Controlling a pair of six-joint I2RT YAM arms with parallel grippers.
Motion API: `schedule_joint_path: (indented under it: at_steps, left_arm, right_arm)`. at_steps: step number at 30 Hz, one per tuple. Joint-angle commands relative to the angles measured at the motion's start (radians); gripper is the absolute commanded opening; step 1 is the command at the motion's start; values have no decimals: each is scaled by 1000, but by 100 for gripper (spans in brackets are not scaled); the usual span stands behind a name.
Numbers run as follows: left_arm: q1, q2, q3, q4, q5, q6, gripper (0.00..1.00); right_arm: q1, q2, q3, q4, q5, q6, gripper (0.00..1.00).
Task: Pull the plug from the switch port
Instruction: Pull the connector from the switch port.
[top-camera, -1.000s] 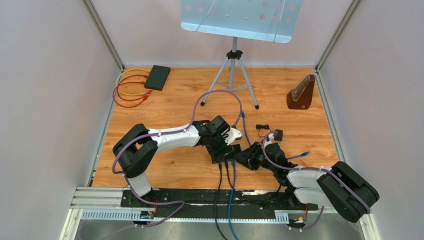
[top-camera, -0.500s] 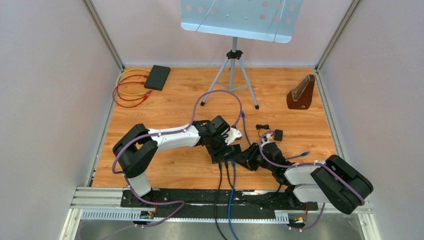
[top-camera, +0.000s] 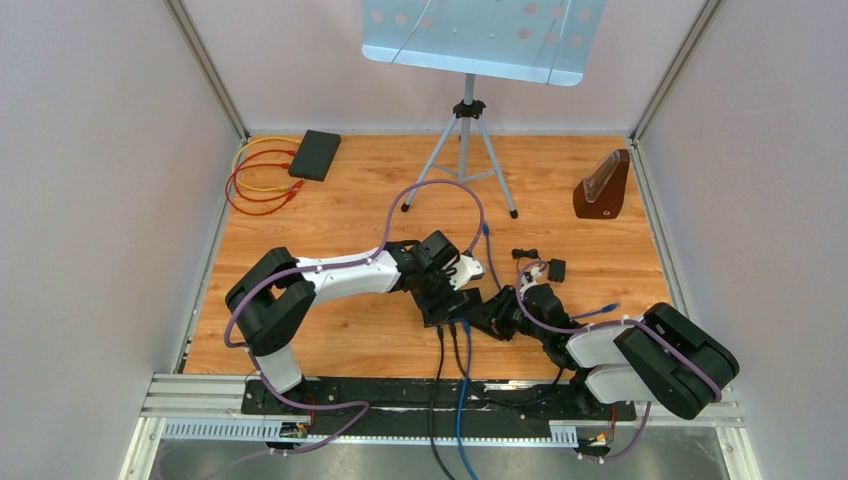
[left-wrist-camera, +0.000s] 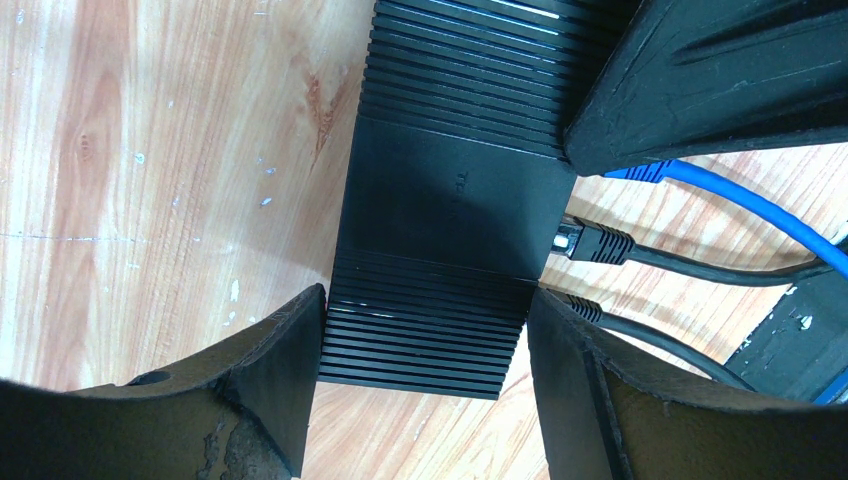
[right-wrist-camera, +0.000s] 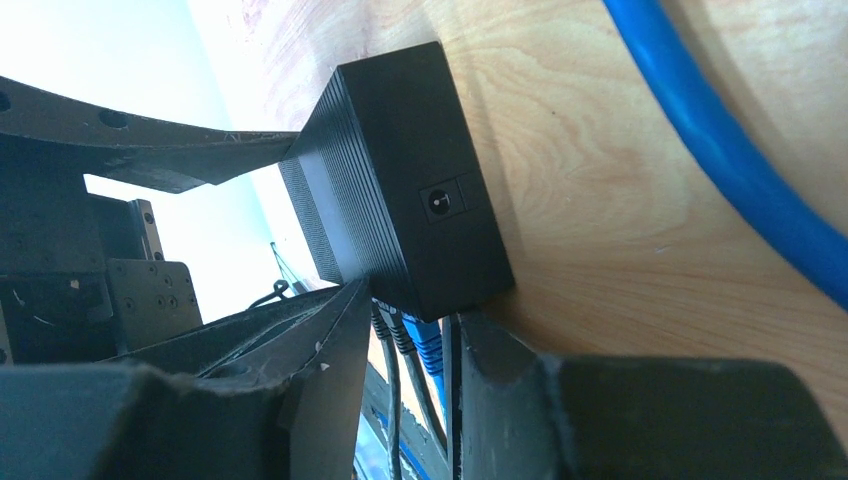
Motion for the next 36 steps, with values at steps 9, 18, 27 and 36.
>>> schedule_joint_path:
  at_steps: [9,18,27,36]
  left_arm:
    - [-8,27,2,-2,45,24,60]
    - [-8,35,7,-5,49,25,60]
    - [-8,46,19,-13,53,28,59]
    - [-8,40,15,-7,63,23,58]
  right_arm:
    - [20,-37,2,-2,-12,-73,37]
    - [21,-81,6,-69,21,-64,31]
    - [24,-9,10,-1,-1,-56,28]
    - [24,0,24,-5,41,-46,23]
